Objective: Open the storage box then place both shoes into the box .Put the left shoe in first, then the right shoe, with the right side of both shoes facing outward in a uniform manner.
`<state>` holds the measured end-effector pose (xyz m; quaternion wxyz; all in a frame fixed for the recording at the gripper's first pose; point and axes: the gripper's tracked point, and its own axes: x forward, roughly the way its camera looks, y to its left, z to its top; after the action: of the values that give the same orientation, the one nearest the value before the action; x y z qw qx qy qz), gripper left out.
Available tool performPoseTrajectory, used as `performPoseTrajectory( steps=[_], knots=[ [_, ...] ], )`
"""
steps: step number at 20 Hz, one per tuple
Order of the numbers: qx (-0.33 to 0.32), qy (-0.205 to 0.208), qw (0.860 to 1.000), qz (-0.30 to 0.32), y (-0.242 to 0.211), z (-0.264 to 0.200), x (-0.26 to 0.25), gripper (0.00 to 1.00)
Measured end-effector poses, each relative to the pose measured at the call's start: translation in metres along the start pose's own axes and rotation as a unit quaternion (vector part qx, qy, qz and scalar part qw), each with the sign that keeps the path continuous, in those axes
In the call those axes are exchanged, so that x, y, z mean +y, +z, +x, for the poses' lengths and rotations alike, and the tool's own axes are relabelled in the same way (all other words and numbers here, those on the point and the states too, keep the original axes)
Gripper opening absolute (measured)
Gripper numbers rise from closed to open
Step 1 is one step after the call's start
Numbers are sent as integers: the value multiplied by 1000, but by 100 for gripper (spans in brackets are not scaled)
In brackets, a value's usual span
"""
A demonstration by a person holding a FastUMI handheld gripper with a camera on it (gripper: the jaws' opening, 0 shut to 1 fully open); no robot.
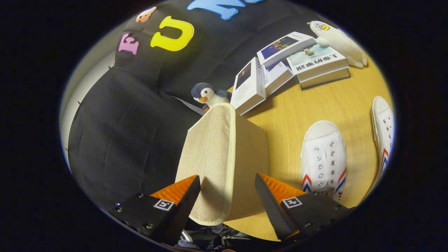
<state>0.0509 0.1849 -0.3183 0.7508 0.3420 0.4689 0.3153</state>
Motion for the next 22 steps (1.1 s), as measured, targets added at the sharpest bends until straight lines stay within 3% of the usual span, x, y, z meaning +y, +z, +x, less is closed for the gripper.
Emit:
performPoseTrajectory(
  steps=[5,6,7,8,9,11,12,14,22],
  knots=[
    [14,29,998,49,-1,5,12,88],
    [12,31,998,52,1,5,16,70],
    [9,33,998,50,3,4,18,63],
    [11,36,998,44,4,2,20,48],
    [13,36,999,35,4,0,21,48],
    [6,30,999,35,10,-4,20,36],
    [3,31,998,45,15,-8,23,21],
    [2,50,997,60,17,-8,36,9],
    [0,107,994,8,37,-29,119,9]
  ],
)
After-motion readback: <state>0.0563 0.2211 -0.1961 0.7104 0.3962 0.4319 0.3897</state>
